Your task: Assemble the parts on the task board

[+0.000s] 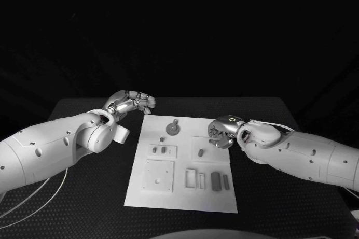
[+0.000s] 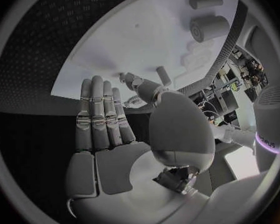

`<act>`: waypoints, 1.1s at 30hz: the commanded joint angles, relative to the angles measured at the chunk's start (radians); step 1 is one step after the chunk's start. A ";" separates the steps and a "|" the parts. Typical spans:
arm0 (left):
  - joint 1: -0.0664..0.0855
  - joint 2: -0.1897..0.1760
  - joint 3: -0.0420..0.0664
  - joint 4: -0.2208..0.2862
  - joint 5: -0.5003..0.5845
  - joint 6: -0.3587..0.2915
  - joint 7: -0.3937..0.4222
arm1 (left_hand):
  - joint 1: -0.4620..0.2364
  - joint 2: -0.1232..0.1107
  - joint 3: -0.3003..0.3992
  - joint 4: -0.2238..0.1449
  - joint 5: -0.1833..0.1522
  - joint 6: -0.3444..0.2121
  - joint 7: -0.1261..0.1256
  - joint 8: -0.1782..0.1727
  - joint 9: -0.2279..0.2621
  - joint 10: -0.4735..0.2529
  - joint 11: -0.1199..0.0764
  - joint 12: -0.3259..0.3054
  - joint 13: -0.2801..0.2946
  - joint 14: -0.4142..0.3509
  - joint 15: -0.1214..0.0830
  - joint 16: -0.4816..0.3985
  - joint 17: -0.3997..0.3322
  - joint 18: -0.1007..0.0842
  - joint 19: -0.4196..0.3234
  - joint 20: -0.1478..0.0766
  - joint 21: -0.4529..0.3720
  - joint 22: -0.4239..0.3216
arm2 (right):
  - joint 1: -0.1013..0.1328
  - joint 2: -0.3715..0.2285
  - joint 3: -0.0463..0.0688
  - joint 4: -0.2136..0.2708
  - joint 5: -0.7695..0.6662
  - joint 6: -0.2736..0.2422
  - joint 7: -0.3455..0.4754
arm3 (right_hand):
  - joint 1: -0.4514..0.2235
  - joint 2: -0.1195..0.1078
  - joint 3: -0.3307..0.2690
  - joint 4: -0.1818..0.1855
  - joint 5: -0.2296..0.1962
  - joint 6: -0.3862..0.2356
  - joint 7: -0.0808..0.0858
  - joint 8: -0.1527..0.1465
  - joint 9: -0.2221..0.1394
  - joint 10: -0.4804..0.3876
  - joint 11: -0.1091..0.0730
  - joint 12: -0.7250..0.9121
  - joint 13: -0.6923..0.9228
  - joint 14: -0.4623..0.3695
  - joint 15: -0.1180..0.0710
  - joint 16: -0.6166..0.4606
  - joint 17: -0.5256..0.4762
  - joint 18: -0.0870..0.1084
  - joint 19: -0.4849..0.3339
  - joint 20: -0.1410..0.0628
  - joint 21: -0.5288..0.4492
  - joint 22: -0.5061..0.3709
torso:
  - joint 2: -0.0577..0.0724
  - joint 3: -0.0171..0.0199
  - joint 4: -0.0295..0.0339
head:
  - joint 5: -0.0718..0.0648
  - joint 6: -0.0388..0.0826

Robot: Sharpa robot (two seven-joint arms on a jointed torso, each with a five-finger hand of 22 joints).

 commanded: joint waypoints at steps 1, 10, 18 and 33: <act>0.000 0.001 0.000 -0.001 0.013 0.000 0.016 | 0.001 0.010 -0.009 0.000 0.005 -0.007 0.002 0.002 -0.001 -0.008 -0.001 -0.007 -0.002 0.002 0.007 -0.004 0.002 0.004 -0.002 0.003 -0.004 -0.001 | -0.004 0.008 -0.001 0.000 -0.017 -0.003 0.002 | 0.001 -0.005 0.008 0.001 -0.006 -0.003 0.000 -0.003 0.001 -0.003 0.002 -0.007 0.000 -0.002 0.005 -0.006 0.003 0.006 -0.004 0.002 0.000 0.001 | 0.001 0.0007 -0.0001 | 0.005 -0.002; 0.000 0.004 0.000 -0.005 0.016 0.003 0.015 | 0.000 0.011 -0.010 0.001 0.005 -0.012 0.004 0.000 -0.003 -0.010 0.000 -0.007 -0.003 0.002 0.008 -0.008 0.004 0.004 -0.002 0.004 -0.005 -0.001 | -0.013 0.026 -0.001 -0.010 -0.008 0.003 0.013 | 0.003 0.007 0.016 0.001 -0.006 0.003 -0.002 0.000 0.004 0.006 0.000 -0.010 0.003 0.002 0.004 -0.008 0.011 0.006 -0.002 0.001 0.002 0.003 | 0.001 0.0002 -0.0002 | 0.008 -0.006; 0.000 0.005 0.000 -0.005 0.017 0.008 0.014 | 0.000 0.013 -0.011 0.001 0.005 -0.015 0.005 -0.001 -0.004 -0.011 0.000 -0.007 -0.003 0.003 0.009 -0.010 0.006 0.005 -0.002 0.005 -0.005 -0.001 | -0.024 0.037 -0.003 -0.031 -0.019 0.007 0.011 | 0.012 0.034 0.031 -0.008 -0.006 0.016 -0.007 0.005 0.007 0.019 -0.005 -0.013 0.008 0.009 0.001 -0.011 0.022 0.006 0.004 -0.002 0.006 0.006 | 0.002 0.0006 -0.0008 | 0.010 -0.008; 0.000 0.003 0.000 -0.007 0.018 0.018 0.009 | -0.002 0.014 -0.014 0.001 0.003 -0.023 0.008 -0.004 -0.006 -0.016 0.002 -0.008 -0.005 0.002 0.010 -0.017 0.009 0.006 -0.003 0.006 -0.007 -0.001 | -0.029 0.034 -0.026 -0.041 -0.104 0.021 -0.015 | 0.042 0.034 0.058 -0.075 -0.006 0.053 -0.021 0.019 0.018 0.057 -0.019 -0.014 0.030 0.033 -0.008 -0.013 0.058 0.006 0.025 -0.011 0.023 0.019 | 0.002 0.0011 -0.0026 | 0.009 -0.017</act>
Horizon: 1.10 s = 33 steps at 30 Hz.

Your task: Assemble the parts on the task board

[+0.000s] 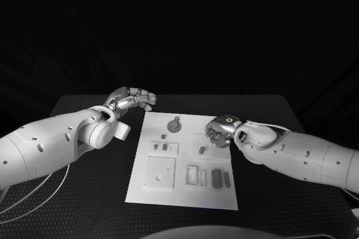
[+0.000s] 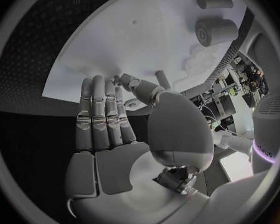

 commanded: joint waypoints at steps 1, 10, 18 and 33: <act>0.001 0.001 0.001 0.001 0.008 0.015 0.009 | 0.002 0.011 -0.007 -0.002 0.003 -0.009 0.001 -0.004 -0.002 -0.009 0.002 -0.005 -0.001 -0.002 0.007 -0.005 0.002 0.013 -0.003 0.007 -0.007 -0.001 | -0.015 -0.004 -0.016 -0.007 -0.056 0.055 -0.021 | 0.015 -0.005 -0.001 -0.014 -0.006 0.010 0.002 0.004 0.002 0.009 -0.002 0.001 0.005 0.008 0.000 -0.006 0.005 0.006 0.007 0.000 0.006 0.002 | 0.000 0.0004 -0.0012 | 0.000 -0.003; 0.000 0.000 0.001 0.001 0.008 0.020 0.008 | 0.003 0.012 -0.008 -0.002 0.001 -0.012 0.002 -0.005 -0.003 -0.012 0.003 -0.005 -0.003 -0.003 0.008 -0.009 0.004 0.013 -0.004 0.007 -0.008 0.000 | -0.022 -0.002 -0.021 -0.007 -0.068 0.052 -0.024 | 0.017 -0.015 -0.003 -0.025 -0.006 0.015 0.000 0.005 0.004 0.011 -0.003 -0.001 0.011 0.009 0.000 -0.009 0.012 0.006 0.008 0.000 0.007 0.004 | 0.000 0.0005 0.0008 | 0.000 -0.007; 0.000 -0.002 0.001 0.001 0.008 0.021 0.009 | 0.004 0.013 -0.008 -0.003 0.001 -0.013 0.003 -0.005 -0.003 -0.013 0.004 -0.006 -0.003 -0.003 0.008 -0.010 0.005 0.013 -0.004 0.008 -0.008 0.000 | -0.026 -0.001 -0.022 -0.010 -0.072 0.047 -0.021 | 0.017 -0.014 -0.003 -0.028 -0.006 0.020 -0.002 0.006 0.005 0.014 -0.004 -0.001 0.016 0.011 0.000 -0.010 0.017 0.006 0.009 0.000 0.008 0.005 | 0.001 -0.0004 0.0005 | -0.002 -0.010; 0.000 -0.002 0.001 0.000 0.009 0.022 0.009 | 0.004 0.014 -0.008 -0.003 0.001 -0.015 0.003 -0.005 -0.004 -0.014 0.004 -0.006 -0.003 -0.002 0.008 -0.012 0.006 0.014 -0.005 0.008 -0.008 0.000 | -0.039 -0.002 -0.024 -0.012 -0.128 -0.025 -0.035 | 0.012 0.016 0.019 -0.024 -0.006 0.098 -0.033 0.037 0.033 0.094 -0.044 0.033 0.077 0.097 -0.037 0.022 0.078 0.006 0.102 -0.040 0.066 0.030 | 0.000 0.0004 0.0006 | -0.006 -0.013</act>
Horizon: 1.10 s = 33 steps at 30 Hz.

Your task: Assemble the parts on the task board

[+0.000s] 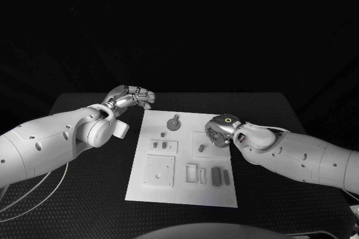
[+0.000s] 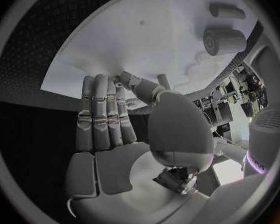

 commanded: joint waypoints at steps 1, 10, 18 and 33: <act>0.001 0.001 0.001 0.001 0.007 0.014 0.010 | 0.001 0.011 -0.006 0.000 0.001 -0.008 0.003 -0.005 -0.002 -0.007 -0.003 -0.006 -0.001 0.002 0.005 -0.004 0.002 0.015 -0.001 0.005 -0.004 0.000 | -0.020 -0.005 -0.014 -0.006 -0.040 0.057 -0.019 | -0.001 0.007 0.008 -0.001 -0.005 0.009 -0.001 0.004 0.005 0.015 -0.007 0.006 0.013 0.011 -0.001 0.003 0.007 0.006 0.011 -0.002 0.009 0.002 | -0.001 0.0003 -0.0003 | -0.002 -0.002; 0.000 0.001 0.001 0.001 0.007 0.016 0.012 | 0.000 0.011 -0.006 0.000 0.000 -0.009 0.004 -0.006 -0.002 -0.007 -0.003 -0.006 -0.002 0.002 0.005 -0.004 0.003 0.015 -0.001 0.005 -0.004 0.000 | -0.020 -0.005 -0.014 0.002 -0.041 0.030 -0.019 | -0.006 -0.001 0.024 0.000 -0.006 0.018 -0.004 0.004 0.013 0.022 -0.011 0.007 0.032 0.019 -0.007 0.008 0.026 0.006 0.023 -0.008 0.019 0.007 | 0.001 0.0004 0.0001 | -0.002 0.000; 0.000 0.001 0.001 -0.002 0.007 0.015 0.012 | 0.001 0.011 -0.007 0.000 0.000 -0.010 0.004 -0.006 -0.002 -0.008 -0.002 -0.005 -0.002 0.003 0.005 -0.005 0.004 0.015 -0.001 0.005 -0.004 0.000 | -0.020 -0.013 -0.013 0.018 -0.035 0.025 -0.020 | -0.007 -0.002 0.027 0.000 -0.006 0.019 -0.005 0.003 0.015 0.023 -0.012 0.007 0.036 0.019 -0.007 0.009 0.030 0.006 0.024 -0.009 0.020 0.008 | 0.000 -0.0002 0.0009 | -0.001 0.001; 0.000 0.002 0.001 -0.010 0.010 0.016 0.012 | 0.001 0.012 -0.008 0.000 0.000 -0.014 0.006 -0.007 -0.004 -0.009 -0.002 -0.005 -0.002 0.003 0.005 -0.007 0.006 0.015 -0.001 0.005 -0.005 0.000 | -0.012 -0.032 0.030 0.051 0.020 0.042 0.003 | -0.009 -0.004 0.031 0.002 -0.006 0.020 -0.005 0.002 0.018 0.023 -0.012 0.005 0.041 0.018 -0.007 0.010 0.035 0.006 0.023 -0.009 0.022 0.009 | 0.000 0.0002 -0.0006 | 0.001 0.006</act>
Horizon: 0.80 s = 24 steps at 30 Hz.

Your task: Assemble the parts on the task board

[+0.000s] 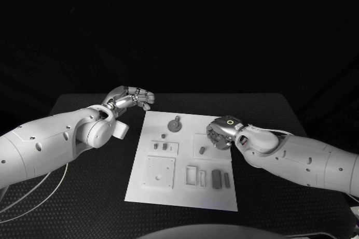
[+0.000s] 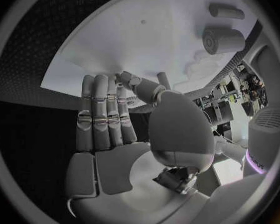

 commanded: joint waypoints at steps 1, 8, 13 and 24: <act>0.001 0.002 0.001 -0.001 0.009 0.013 0.012 | 0.001 0.012 -0.008 0.000 0.000 -0.007 -0.002 -0.003 -0.001 -0.006 0.002 -0.006 -0.002 0.003 0.005 -0.003 0.002 0.017 -0.001 0.005 -0.005 0.000 | 0.005 -0.003 0.006 0.007 0.034 0.045 0.022 | -0.006 0.000 0.005 0.001 -0.002 0.003 0.002 0.001 0.001 0.002 -0.002 0.002 0.002 0.003 -0.004 0.005 0.001 0.007 0.006 0.001 0.006 0.002 | 0.001 0.0004 0.0000 | 0.000 0.001; 0.001 0.003 0.001 -0.007 0.009 0.014 0.011 | 0.001 0.012 -0.008 0.000 0.001 -0.008 -0.001 -0.004 -0.001 -0.006 0.002 -0.006 -0.002 0.003 0.005 -0.004 0.002 0.017 -0.001 0.005 -0.005 0.000 | 0.015 -0.011 0.026 0.021 0.076 0.085 0.047 | -0.008 0.000 0.006 0.002 -0.002 0.002 0.002 -0.001 0.002 -0.001 -0.001 0.000 0.005 0.001 -0.003 0.004 0.004 0.007 0.003 0.002 0.005 0.002 | 0.000 0.0003 0.0003 | 0.001 0.002; 0.001 0.003 0.001 -0.010 0.009 0.014 0.011 | 0.001 0.012 -0.009 0.000 0.001 -0.010 -0.001 -0.004 -0.002 -0.007 0.002 -0.006 -0.002 0.003 0.005 -0.005 0.003 0.017 -0.001 0.005 -0.005 0.000 | 0.020 -0.016 0.033 0.029 0.081 0.085 0.047 | -0.009 0.001 0.007 0.002 -0.002 0.001 0.003 -0.002 0.003 -0.002 0.000 -0.001 0.007 -0.001 -0.003 0.003 0.006 0.007 0.002 0.002 0.005 0.003 | 0.001 0.0004 -0.0004 | 0.000 0.002; 0.001 0.001 0.001 -0.014 0.009 0.013 0.011 | 0.002 0.012 -0.009 0.000 0.001 -0.011 0.000 -0.004 -0.002 -0.008 0.002 -0.006 -0.002 0.003 0.005 -0.006 0.004 0.017 -0.001 0.005 -0.006 0.001 | 0.042 -0.043 0.072 0.091 0.138 0.094 0.056 | -0.010 0.002 0.007 0.002 -0.001 0.001 0.003 -0.002 0.004 -0.002 0.000 -0.002 0.008 -0.001 -0.003 0.003 0.007 0.007 0.001 0.003 0.005 0.003 | 0.001 -0.0002 -0.0002 | 0.006 0.005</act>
